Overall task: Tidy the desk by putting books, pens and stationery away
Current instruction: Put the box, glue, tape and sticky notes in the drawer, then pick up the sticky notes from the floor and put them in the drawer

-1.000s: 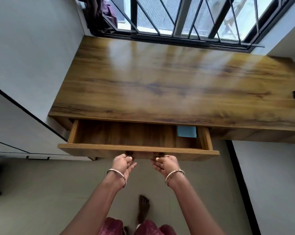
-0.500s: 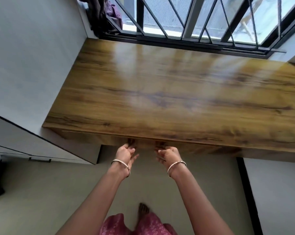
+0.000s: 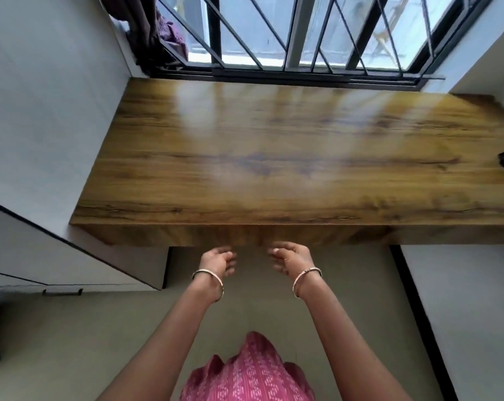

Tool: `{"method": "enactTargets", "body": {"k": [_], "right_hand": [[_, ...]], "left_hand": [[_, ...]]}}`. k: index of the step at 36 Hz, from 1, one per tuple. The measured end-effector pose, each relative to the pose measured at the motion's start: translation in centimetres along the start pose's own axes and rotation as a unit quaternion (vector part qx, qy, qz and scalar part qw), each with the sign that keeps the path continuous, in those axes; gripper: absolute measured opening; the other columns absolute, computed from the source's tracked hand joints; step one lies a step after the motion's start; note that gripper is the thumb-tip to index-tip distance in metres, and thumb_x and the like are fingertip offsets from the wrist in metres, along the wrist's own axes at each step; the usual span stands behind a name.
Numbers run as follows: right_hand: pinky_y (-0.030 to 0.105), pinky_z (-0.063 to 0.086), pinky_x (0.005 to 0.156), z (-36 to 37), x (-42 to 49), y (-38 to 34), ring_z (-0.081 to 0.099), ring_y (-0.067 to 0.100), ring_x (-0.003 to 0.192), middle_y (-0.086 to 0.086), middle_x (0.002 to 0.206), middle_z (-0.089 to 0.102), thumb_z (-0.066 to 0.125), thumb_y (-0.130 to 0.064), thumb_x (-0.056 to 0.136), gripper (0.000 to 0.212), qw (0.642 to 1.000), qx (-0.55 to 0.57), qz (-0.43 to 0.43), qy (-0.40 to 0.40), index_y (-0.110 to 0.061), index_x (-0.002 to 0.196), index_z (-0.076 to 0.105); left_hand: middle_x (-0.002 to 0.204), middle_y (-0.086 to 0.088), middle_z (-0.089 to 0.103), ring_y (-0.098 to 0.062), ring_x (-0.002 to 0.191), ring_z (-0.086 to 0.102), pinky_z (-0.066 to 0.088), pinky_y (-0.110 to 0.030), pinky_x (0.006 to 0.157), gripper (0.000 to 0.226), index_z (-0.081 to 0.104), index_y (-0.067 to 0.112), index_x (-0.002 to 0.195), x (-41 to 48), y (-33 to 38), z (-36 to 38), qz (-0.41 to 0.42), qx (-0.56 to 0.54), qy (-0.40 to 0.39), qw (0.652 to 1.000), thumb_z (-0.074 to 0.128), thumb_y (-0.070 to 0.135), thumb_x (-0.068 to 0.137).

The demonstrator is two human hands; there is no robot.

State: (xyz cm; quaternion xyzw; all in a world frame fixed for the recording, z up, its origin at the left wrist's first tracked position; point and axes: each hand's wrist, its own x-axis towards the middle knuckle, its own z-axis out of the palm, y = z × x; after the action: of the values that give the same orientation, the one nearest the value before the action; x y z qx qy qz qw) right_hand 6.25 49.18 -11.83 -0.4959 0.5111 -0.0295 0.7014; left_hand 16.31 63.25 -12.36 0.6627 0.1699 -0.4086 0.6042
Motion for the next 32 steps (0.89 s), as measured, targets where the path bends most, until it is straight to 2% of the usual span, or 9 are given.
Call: {"method": "enactTargets", "body": {"k": [3, 7, 13, 17, 24, 28, 32], "right_hand": [[0.021, 0.046, 0.058, -1.0, -3.0, 1.6, 0.064, 0.010, 0.074, 0.002, 0.084, 0.070, 0.063, -0.001, 0.087, 0.016, 0.999, -0.002, -0.017, 0.032, -0.014, 0.094, 0.065], [0.021, 0.040, 0.048, -2.5, -7.5, 5.4, 0.061, 0.012, 0.062, 0.005, 0.077, 0.068, 0.060, 0.004, 0.086, 0.017, 0.997, 0.035, -0.016, 0.070, -0.012, 0.089, 0.065], [0.020, 0.038, 0.047, -4.9, -15.4, 11.6, 0.056, 0.015, 0.058, 0.007, 0.074, 0.065, 0.056, 0.008, 0.086, 0.020, 0.986, 0.084, -0.022, 0.141, -0.011, 0.084, 0.063], [0.021, 0.038, 0.051, -6.7, -20.7, 16.5, 0.060, 0.011, 0.060, 0.006, 0.077, 0.066, 0.060, 0.003, 0.085, 0.017, 0.975, 0.099, -0.015, 0.196, -0.011, 0.091, 0.065], [0.016, 0.041, 0.044, -11.4, -29.1, 24.4, 0.059, 0.011, 0.059, 0.006, 0.078, 0.067, 0.059, 0.005, 0.084, 0.018, 0.942, 0.170, 0.003, 0.291, -0.009, 0.093, 0.067], [0.020, 0.042, 0.048, -14.6, -34.0, 29.3, 0.061, 0.014, 0.061, 0.006, 0.075, 0.069, 0.059, 0.004, 0.084, 0.017, 0.911, 0.223, 0.003, 0.348, -0.009, 0.089, 0.069], [0.022, 0.039, 0.051, -18.2, -38.7, 34.5, 0.062, 0.014, 0.064, 0.006, 0.076, 0.070, 0.061, 0.001, 0.083, 0.017, 0.882, 0.249, 0.016, 0.401, -0.013, 0.086, 0.068]], "left_hand": [[0.082, -0.006, 0.061, -0.015, 0.069, 0.057, 0.043, -0.024, 0.060, 0.021, 0.055, 0.014, 0.086, -2.3, -1.6, 0.0, 0.000, 0.037, -0.035, 0.999, 0.044, 0.000, 0.097], [0.076, -0.007, 0.060, -0.016, 0.060, 0.053, 0.040, -0.017, 0.041, 0.019, 0.056, 0.011, 0.089, -6.1, -4.4, -0.5, -0.003, 0.083, -0.078, 0.993, 0.044, -0.003, 0.095], [0.070, -0.006, 0.056, -0.015, 0.055, 0.049, 0.034, -0.014, 0.038, 0.026, 0.054, 0.012, 0.081, -11.1, -9.4, -1.3, -0.003, 0.156, -0.140, 0.978, 0.042, -0.004, 0.095], [0.066, -0.008, 0.052, -0.013, 0.050, 0.044, 0.030, -0.012, 0.036, 0.025, 0.052, 0.010, 0.081, -14.3, -13.4, -1.7, -0.003, 0.199, -0.174, 0.964, 0.040, -0.008, 0.094], [0.064, -0.009, 0.049, -0.006, 0.029, 0.043, 0.028, -0.008, 0.036, 0.030, 0.050, 0.010, 0.075, -20.6, -21.1, -0.3, -0.020, 0.285, -0.247, 0.926, 0.038, -0.013, 0.092], [0.063, -0.009, 0.049, -0.008, 0.028, 0.042, 0.028, -0.008, 0.038, 0.029, 0.051, 0.008, 0.076, -23.8, -26.0, 1.7, -0.031, 0.341, -0.300, 0.890, 0.037, -0.013, 0.091], [0.062, -0.007, 0.050, -0.010, 0.037, 0.043, 0.028, -0.011, 0.041, 0.029, 0.053, 0.010, 0.077, -27.6, -31.2, 4.2, -0.034, 0.406, -0.341, 0.847, 0.037, -0.010, 0.092]]}}
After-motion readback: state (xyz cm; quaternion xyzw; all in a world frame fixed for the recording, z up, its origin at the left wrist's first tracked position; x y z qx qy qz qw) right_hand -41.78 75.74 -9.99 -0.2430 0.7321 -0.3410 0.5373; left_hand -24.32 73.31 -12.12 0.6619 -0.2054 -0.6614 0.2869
